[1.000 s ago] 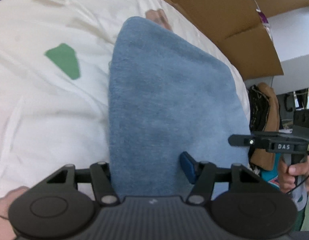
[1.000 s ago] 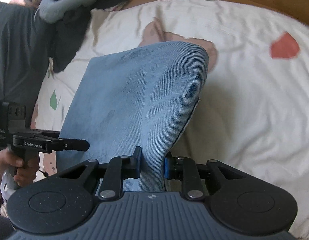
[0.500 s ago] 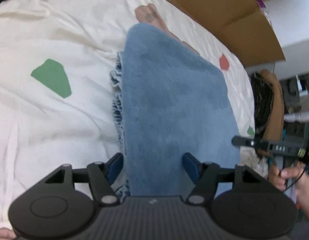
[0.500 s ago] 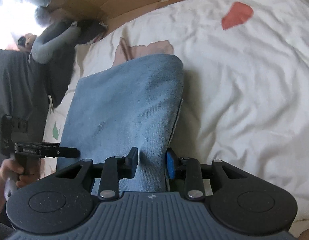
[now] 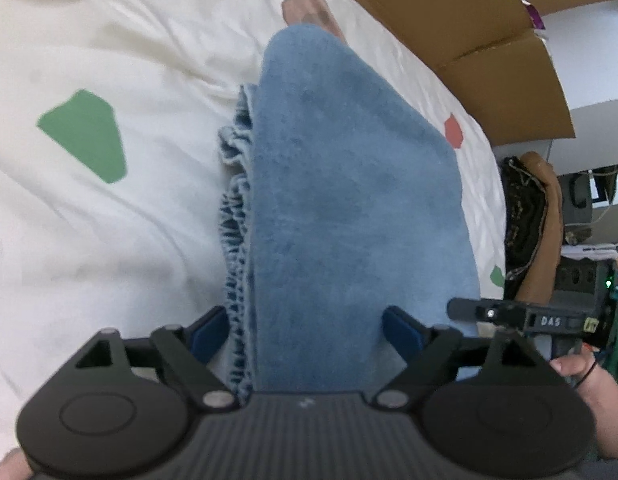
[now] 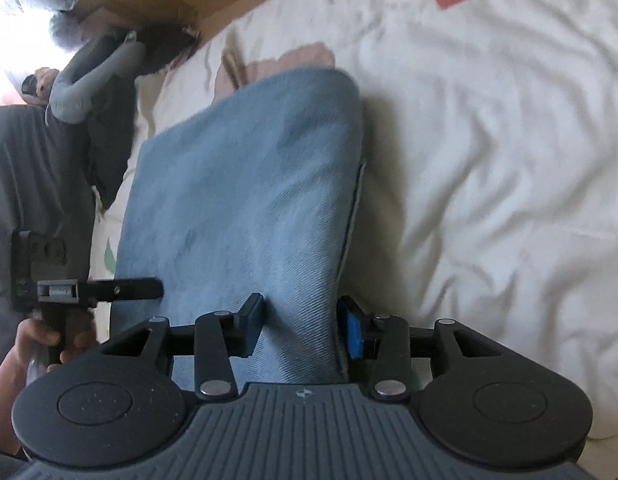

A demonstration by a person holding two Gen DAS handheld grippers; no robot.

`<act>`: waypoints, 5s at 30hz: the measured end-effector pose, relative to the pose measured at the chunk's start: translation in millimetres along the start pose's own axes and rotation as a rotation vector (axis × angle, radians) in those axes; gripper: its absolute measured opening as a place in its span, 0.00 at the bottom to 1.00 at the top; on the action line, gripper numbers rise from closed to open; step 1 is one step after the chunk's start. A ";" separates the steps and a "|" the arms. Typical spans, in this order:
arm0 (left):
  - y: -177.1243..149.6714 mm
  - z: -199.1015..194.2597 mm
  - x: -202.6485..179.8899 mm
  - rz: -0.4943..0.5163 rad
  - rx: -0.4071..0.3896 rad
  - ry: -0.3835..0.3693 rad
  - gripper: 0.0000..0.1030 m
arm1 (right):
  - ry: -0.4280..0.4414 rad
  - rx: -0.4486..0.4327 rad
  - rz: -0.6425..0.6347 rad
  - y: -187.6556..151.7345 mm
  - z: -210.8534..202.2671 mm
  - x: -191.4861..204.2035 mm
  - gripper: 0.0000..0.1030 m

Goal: Fold clothes

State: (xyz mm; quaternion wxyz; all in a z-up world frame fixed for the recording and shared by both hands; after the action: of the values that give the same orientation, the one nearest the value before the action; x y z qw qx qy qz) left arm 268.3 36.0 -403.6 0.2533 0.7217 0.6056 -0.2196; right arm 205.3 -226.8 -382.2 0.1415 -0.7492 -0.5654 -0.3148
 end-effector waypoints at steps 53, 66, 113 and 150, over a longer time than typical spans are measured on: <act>17.8 19.3 24.0 -0.013 0.112 -0.207 0.65 | 0.136 0.002 0.040 6.7 30.4 1.7 0.39; 15.8 -3.8 4.7 -0.017 0.043 -0.197 0.58 | 0.106 -0.058 -0.052 10.3 -1.0 36.4 0.27; 57.0 -13.8 -150.5 0.167 0.030 -0.057 0.58 | 0.106 -0.256 -0.034 43.6 -142.7 5.1 0.27; 57.4 118.6 -419.9 0.303 0.015 -0.171 0.57 | -0.239 -0.674 0.120 60.0 -407.2 -141.3 0.28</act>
State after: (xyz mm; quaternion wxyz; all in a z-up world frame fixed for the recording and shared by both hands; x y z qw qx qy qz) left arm 252.3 -367.2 -227.8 0.3286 0.7854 0.4645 -0.2439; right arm 111.6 -584.4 -152.7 -0.1624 -0.8171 -0.3974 -0.3847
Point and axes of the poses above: each gripper's, at about its wrist camera, not at the fingertips, and z roughly the way its jaws point, x to its left, y to its top, the point moved 5 cm from there along z, roughly the way its jaws point
